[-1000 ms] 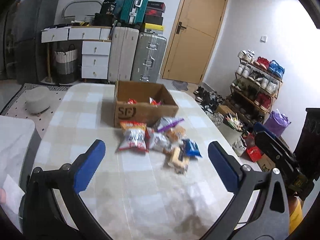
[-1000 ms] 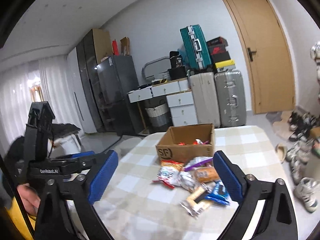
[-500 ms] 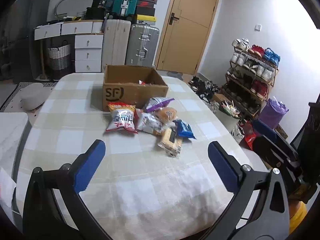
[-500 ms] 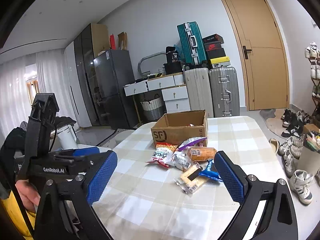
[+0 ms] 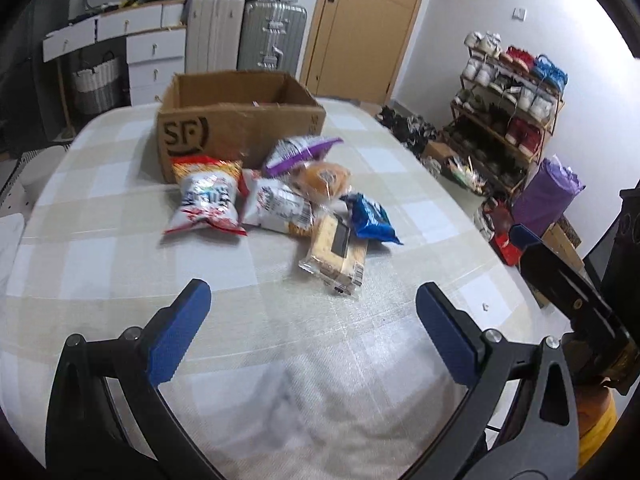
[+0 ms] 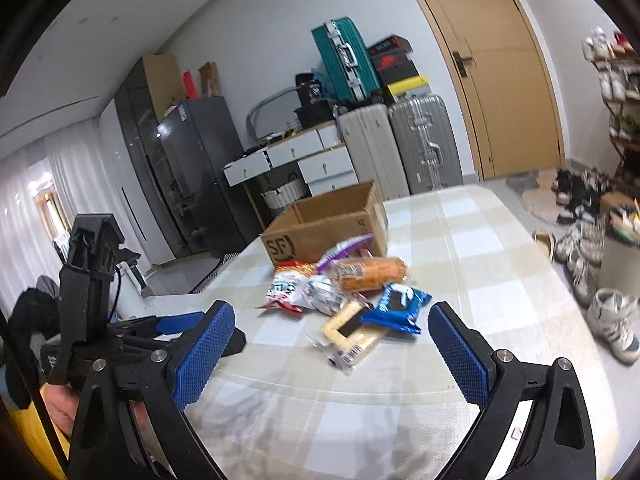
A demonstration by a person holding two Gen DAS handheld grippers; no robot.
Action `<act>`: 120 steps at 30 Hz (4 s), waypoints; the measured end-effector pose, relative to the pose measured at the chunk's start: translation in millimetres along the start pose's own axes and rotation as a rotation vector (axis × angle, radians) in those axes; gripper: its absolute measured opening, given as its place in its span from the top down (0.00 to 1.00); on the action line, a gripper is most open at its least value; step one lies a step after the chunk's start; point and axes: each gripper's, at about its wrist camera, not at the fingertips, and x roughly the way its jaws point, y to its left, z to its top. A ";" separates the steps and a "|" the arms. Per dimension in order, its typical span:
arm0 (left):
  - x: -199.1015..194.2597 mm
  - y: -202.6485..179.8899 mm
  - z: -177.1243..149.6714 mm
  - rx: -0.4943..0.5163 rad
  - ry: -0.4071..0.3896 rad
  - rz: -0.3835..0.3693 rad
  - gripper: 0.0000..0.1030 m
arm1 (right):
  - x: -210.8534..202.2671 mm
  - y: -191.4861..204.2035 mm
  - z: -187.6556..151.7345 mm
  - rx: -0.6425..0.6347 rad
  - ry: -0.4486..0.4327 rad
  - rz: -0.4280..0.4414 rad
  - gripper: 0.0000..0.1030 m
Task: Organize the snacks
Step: 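Withdraw both tools from the box back toward the remaining snacks, then grasp the cracker pack with the left tool while the right tool grasps the blue Oreo pack, then carry the cracker pack and blue Oreo pack over the SF box and release both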
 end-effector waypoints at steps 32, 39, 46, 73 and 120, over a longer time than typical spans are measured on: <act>205.3 -45.6 50.9 0.146 0.232 0.042 0.50 | 68.9 -122.3 -20.4 0.314 0.191 -0.061 0.04; 195.2 -46.1 40.1 0.128 0.247 0.023 0.50 | 71.1 -112.9 -17.5 0.284 0.208 -0.075 0.04; 170.7 -27.8 29.6 0.077 0.218 0.017 0.50 | 97.7 -94.1 -3.9 0.167 0.296 -0.084 0.04; 63.9 69.3 -10.8 -0.080 0.071 0.062 0.50 | 188.3 -46.7 -1.5 -0.155 0.545 -0.229 0.56; -159.2 42.0 -27.3 -0.102 -0.256 0.075 0.50 | -13.3 119.5 41.9 -0.178 0.176 0.136 0.56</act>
